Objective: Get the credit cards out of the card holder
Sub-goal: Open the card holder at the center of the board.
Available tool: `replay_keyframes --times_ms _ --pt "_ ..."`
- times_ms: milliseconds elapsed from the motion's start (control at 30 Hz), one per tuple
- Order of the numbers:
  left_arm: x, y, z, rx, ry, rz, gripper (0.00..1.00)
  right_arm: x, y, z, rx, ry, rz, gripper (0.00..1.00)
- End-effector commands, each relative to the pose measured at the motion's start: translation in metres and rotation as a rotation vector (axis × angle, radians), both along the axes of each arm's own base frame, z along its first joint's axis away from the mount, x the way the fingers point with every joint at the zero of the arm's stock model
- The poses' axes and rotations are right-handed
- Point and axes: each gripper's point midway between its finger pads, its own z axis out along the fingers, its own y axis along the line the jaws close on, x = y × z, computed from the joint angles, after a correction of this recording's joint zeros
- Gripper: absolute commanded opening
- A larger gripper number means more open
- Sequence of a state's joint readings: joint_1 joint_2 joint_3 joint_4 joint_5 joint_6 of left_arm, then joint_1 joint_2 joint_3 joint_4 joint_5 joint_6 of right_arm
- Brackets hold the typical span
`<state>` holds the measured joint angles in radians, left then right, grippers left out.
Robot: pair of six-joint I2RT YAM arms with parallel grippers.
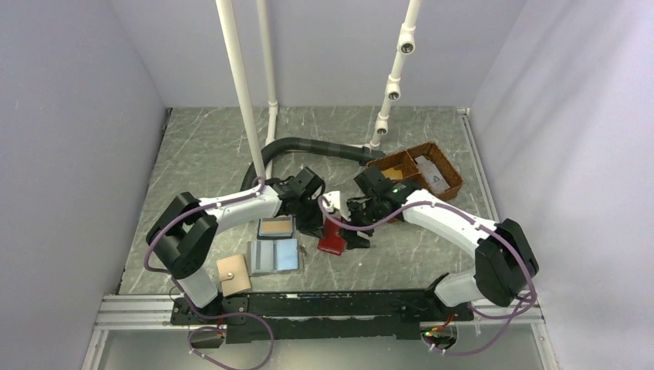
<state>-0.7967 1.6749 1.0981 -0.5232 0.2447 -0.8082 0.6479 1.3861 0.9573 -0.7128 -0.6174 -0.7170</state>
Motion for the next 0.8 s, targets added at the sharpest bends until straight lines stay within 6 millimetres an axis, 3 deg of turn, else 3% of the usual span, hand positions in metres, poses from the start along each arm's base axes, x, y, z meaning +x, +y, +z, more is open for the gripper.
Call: replay_keyframes --times_ms 0,167,533,767 --pt "0.005 0.0 -0.009 -0.023 0.011 0.087 0.08 0.032 0.014 -0.014 -0.041 -0.168 -0.09 0.7" --pt "0.005 0.001 -0.016 -0.043 0.026 0.144 0.04 0.043 0.018 -0.022 -0.058 -0.215 -0.153 0.68" --pt "0.005 0.004 -0.023 -0.081 0.067 0.192 0.01 0.04 0.038 -0.044 -0.092 -0.228 -0.132 0.68" --pt "0.006 0.005 -0.02 -0.102 0.066 0.197 0.02 0.042 0.029 -0.062 -0.149 -0.248 -0.148 0.65"
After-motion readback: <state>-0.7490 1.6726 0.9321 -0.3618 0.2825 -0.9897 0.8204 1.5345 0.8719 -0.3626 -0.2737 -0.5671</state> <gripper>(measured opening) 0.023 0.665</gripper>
